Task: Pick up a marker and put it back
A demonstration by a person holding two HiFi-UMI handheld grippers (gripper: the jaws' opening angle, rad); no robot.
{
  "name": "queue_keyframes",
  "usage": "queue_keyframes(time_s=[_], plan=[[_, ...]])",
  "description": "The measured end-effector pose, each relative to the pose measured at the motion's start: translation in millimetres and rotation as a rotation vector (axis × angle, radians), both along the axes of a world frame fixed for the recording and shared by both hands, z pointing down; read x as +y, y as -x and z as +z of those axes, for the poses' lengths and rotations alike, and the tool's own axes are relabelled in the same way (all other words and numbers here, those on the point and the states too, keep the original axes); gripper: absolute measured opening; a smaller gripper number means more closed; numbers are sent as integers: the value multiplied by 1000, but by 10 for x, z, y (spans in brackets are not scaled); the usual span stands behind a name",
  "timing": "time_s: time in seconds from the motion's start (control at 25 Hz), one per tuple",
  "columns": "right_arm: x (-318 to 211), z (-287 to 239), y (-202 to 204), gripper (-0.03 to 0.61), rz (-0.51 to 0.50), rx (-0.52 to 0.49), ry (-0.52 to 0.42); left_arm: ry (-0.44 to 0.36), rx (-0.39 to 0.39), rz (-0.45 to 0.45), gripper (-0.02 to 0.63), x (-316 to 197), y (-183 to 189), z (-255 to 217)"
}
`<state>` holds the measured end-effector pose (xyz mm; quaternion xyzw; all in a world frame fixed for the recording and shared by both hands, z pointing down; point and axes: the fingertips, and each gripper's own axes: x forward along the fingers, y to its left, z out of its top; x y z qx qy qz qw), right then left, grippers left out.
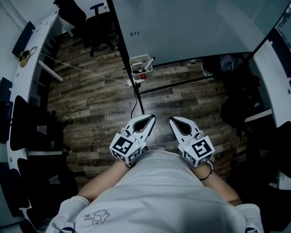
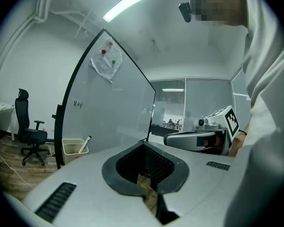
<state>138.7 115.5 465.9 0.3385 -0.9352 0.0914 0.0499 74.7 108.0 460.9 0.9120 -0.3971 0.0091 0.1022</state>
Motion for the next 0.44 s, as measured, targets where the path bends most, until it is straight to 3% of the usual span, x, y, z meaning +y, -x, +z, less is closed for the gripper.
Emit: queue_keyframes(time_s=[0.44], plan=[[24, -4, 2, 9, -4, -4, -3, -7, 1, -7, 6, 20, 20, -12]])
